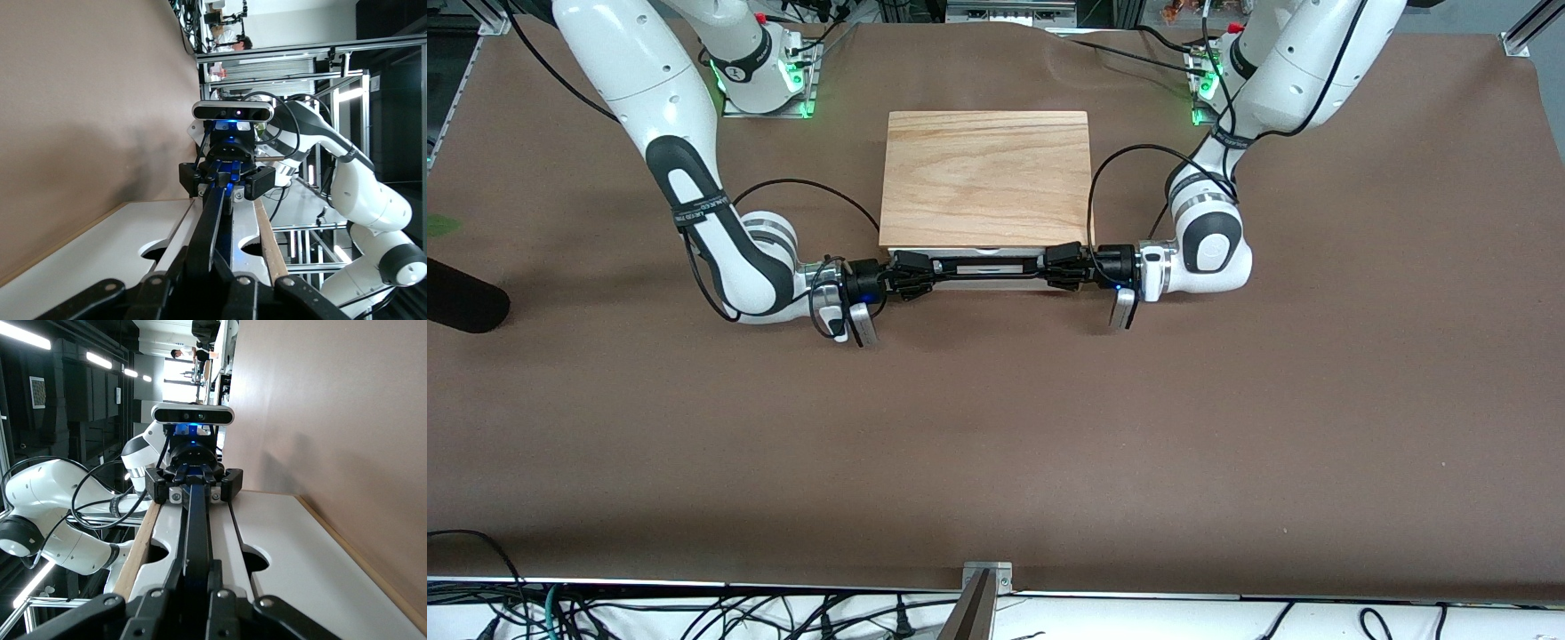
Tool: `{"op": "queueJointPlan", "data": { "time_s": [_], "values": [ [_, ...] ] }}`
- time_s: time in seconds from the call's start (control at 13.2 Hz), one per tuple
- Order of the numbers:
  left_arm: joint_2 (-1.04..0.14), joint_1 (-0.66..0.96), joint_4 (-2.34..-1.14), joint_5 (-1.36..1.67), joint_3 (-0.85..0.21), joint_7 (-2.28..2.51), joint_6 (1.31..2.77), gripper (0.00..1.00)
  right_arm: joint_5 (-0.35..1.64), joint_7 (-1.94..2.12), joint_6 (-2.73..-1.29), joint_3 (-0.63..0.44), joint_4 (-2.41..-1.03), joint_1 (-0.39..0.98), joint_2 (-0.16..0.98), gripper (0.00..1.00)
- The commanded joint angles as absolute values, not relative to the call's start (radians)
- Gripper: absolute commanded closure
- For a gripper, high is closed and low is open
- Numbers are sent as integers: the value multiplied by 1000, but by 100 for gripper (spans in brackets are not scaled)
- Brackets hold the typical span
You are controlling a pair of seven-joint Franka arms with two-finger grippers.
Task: Pull top drawer with both arms simultaneously
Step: 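Close the left gripper and the right gripper on the black handle, then pull the handle outward with both grippers, sliding the drawer open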
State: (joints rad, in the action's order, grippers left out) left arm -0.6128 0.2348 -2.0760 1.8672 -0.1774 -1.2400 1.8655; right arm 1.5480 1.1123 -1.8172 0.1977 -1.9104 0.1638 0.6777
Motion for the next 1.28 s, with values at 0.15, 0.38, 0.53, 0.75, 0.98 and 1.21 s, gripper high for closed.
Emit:
{"op": "queueJointPlan", "data": {
  "time_s": [0.15, 0.38, 0.53, 0.75, 0.98, 1.21],
  "values": [
    [-702, 242, -2076, 1865, -186, -1345, 1856, 100, 1574, 1086, -1821, 201, -1758, 152, 738, 100],
    [-716, 226, -2045, 1858, -186, -1330, 1859, 100, 1574, 1074, -1822, 201, -1746, 153, 746, 100],
    [-718, 203, -2031, 1855, -186, -1309, 1859, 100, 1574, 1074, -1821, 201, -1744, 153, 746, 100],
    [-747, 189, -1979, 1852, -180, -1289, 1861, 100, 1572, 1045, -1821, 201, -1697, 150, 756, 100],
    [-770, 189, -1930, 1845, -167, -1250, 1861, 100, 1571, 1022, -1821, 201, -1646, 144, 784, 100],
    [-802, 186, -1884, 1833, -146, -1220, 1861, 100, 1571, 1006, -1819, 201, -1568, 140, 830, 100]
  ]
}}
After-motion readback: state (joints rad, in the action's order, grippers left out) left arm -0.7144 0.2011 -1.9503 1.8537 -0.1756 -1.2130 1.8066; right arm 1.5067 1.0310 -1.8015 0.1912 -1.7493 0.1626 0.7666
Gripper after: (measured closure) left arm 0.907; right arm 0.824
